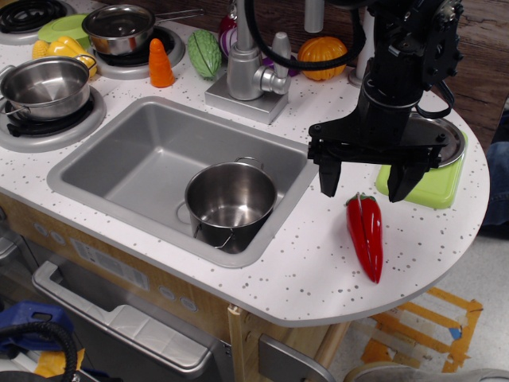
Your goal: Put pepper in pot or pan
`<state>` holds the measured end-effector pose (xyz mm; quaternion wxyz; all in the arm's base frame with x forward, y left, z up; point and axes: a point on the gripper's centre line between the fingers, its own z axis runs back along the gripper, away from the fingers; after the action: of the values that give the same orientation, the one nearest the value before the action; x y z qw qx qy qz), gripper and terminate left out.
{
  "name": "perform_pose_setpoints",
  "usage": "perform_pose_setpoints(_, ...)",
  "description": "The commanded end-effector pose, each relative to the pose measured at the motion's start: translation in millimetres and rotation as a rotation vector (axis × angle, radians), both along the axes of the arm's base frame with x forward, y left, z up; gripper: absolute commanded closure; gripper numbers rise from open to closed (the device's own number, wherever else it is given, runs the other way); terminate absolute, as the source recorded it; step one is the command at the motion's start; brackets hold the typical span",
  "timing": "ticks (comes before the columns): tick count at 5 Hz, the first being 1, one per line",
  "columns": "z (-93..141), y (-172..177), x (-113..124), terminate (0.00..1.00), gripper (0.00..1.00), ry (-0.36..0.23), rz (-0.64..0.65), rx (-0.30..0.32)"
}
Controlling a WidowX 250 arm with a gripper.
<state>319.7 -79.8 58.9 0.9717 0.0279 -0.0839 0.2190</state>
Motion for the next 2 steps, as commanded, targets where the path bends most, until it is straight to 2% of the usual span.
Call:
perform_pose_setpoints(1,0.0,0.0,0.0,0.0,0.0,0.0,0.0,0.0)
perform_pose_setpoints(2,0.6,-0.7,4.9,0.0,0.0,0.002,-0.008,0.003)
